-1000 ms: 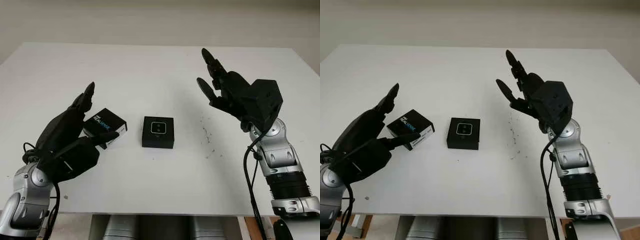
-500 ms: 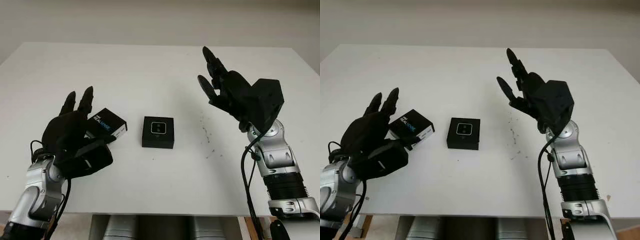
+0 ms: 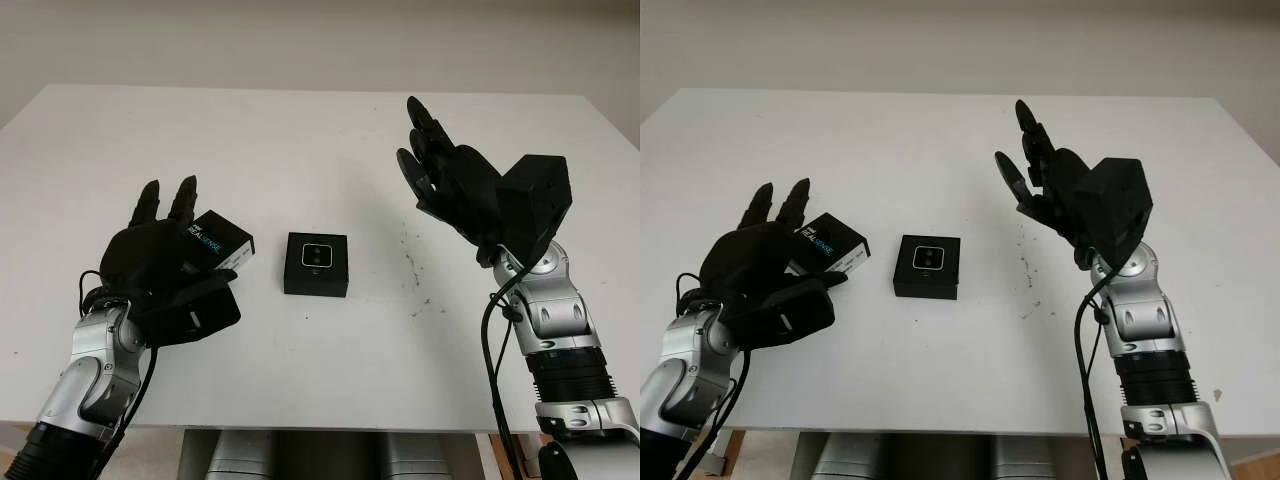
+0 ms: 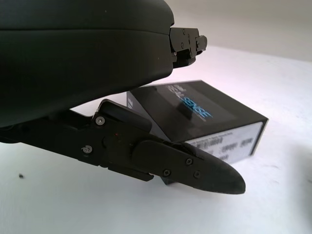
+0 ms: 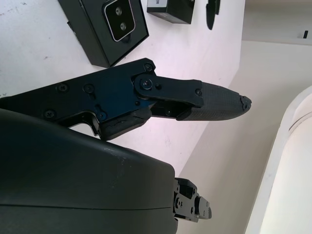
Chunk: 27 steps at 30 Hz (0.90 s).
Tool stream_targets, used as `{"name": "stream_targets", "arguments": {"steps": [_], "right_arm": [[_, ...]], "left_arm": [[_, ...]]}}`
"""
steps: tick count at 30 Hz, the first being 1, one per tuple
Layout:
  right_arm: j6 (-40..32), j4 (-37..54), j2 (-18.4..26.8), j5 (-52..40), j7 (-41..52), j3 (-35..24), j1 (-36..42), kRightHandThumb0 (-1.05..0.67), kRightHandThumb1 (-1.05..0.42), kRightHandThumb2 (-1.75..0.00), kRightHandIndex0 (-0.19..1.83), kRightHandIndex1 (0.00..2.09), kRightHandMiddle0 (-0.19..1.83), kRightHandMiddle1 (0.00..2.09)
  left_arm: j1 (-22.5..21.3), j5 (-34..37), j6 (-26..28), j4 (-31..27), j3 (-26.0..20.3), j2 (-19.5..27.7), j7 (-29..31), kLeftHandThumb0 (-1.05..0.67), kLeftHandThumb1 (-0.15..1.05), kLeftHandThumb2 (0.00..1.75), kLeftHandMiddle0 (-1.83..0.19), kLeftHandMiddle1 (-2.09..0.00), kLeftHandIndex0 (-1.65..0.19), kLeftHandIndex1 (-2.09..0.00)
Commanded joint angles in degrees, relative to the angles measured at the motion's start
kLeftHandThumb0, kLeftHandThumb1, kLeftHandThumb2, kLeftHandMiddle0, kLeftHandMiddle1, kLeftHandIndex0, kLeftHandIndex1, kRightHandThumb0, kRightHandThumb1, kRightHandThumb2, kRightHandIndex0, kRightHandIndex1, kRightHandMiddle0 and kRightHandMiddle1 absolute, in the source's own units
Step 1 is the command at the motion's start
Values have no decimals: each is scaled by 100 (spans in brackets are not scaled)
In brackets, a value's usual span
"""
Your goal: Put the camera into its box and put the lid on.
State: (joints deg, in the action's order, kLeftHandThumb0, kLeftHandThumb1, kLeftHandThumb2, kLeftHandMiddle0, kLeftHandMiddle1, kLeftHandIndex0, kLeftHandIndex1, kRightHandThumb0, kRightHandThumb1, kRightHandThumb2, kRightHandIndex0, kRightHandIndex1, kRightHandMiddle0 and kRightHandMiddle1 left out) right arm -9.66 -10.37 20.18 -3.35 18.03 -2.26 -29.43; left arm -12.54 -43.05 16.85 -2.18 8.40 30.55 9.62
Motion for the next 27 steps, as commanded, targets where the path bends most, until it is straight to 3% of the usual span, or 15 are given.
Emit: {"name": "stream_targets", "arguments": {"steps": [1,10,21,27], "right_arm": [[-29,148,-16,-53,23,-57,32,-72,-105,-58,-19,0,-19,2],[19,171,-43,-31,-12,-50,54,-69,-105,-57,-19,0,-18,4],[80,143,2,89,-7,-11,79,-69,-105,-55,-18,1,-15,6],[45,228,-25,61,19,-39,126,-67,-105,-55,-17,3,-14,6]], "left_arm": [[-73,206,-116,-100,-104,64,131,-85,104,5,19,0,10,-6],[-54,1009,-290,-70,-314,149,593,-86,101,5,14,-6,3,-7],[-99,745,-157,281,-182,-191,-284,-50,93,5,-16,-12,-29,-14],[-180,363,-115,556,39,-151,-519,-41,93,5,-20,-11,-32,-13]]}}
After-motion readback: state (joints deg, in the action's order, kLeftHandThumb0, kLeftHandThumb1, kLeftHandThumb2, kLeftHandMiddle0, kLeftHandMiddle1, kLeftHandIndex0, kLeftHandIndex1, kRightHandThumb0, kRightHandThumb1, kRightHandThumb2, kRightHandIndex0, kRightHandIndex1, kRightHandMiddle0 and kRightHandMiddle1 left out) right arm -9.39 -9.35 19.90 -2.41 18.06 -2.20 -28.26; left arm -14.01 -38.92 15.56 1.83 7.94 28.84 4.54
